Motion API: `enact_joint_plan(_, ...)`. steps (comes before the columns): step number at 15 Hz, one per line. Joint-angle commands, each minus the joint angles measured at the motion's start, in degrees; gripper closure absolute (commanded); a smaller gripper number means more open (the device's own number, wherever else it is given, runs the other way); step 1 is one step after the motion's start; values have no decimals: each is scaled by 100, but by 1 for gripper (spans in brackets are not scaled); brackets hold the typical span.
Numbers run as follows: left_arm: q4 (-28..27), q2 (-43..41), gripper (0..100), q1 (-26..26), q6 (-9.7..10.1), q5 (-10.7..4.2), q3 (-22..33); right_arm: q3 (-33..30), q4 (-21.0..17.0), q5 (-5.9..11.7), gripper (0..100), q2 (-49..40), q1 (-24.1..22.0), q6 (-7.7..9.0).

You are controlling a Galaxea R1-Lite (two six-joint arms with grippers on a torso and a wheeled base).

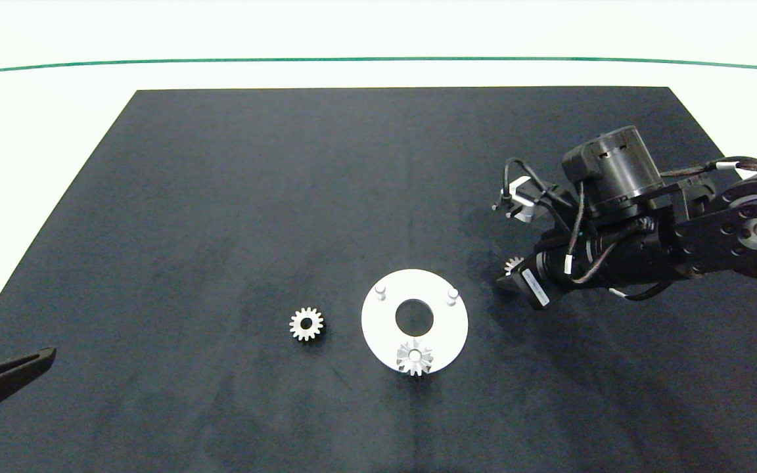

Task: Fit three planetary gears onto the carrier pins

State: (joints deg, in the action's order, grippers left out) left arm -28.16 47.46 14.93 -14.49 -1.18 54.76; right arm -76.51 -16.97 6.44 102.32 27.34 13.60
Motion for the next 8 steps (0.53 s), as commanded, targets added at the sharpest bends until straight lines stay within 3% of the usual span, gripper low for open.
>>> enact_joint_plan(1,-14,9,0,1,-10,-5,0,4,-35,103,99,-309,210,55)
enact_joint_plan(4,-14,9,0,1,-10,-5,0,-22,-35,306,99,-458,693,116)
enact_joint_plan(6,-14,9,0,10,-10,-5,-18,-84,-43,569,99,-388,1001,178)
enact_joint_plan(8,-14,9,0,10,-10,-5,-18,-145,-87,604,99,-300,1168,195)
